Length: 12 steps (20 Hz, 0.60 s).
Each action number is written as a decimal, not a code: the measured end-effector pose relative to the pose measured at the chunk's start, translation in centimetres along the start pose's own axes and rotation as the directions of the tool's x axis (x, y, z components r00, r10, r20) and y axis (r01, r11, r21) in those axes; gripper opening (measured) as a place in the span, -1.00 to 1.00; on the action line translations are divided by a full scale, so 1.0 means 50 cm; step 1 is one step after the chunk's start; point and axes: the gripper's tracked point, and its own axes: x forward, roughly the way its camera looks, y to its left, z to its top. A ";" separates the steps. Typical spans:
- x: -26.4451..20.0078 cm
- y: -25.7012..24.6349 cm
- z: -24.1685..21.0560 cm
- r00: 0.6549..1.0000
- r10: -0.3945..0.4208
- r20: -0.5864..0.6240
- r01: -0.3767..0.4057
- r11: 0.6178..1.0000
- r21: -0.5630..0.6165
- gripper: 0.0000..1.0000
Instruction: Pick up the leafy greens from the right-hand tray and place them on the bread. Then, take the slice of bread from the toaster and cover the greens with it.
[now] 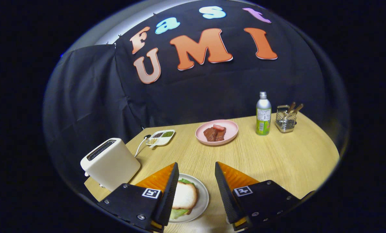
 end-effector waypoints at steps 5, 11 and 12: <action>-0.048 0.010 0.077 0.989 -0.007 0.149 0.017 0.998 -0.065 0.52; -0.107 0.013 0.152 0.957 -0.006 0.291 0.029 0.997 -0.075 0.61; -0.119 0.007 0.164 0.949 -0.014 0.315 0.042 0.996 -0.082 0.62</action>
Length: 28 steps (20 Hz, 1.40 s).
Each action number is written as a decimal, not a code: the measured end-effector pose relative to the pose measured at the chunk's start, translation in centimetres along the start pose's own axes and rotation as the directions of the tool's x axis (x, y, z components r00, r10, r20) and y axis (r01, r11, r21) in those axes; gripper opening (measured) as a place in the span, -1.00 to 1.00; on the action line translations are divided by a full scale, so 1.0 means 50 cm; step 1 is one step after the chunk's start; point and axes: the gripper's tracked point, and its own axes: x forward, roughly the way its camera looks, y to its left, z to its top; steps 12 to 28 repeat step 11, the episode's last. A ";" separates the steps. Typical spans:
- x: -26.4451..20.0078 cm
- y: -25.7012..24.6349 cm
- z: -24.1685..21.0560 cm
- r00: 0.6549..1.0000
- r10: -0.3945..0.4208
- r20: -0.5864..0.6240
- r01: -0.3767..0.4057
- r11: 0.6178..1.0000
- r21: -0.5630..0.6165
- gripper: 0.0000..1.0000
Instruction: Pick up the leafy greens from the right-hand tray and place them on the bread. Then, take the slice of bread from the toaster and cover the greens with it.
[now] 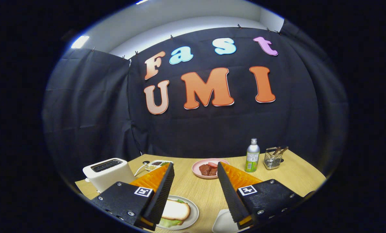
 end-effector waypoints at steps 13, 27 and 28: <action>-0.059 -0.042 0.103 0.972 -0.095 0.216 0.118 0.988 -0.099 0.93; -0.059 -0.042 0.103 0.972 -0.095 0.216 0.118 0.988 -0.099 0.93; -0.059 -0.042 0.103 0.972 -0.095 0.216 0.118 0.988 -0.099 0.93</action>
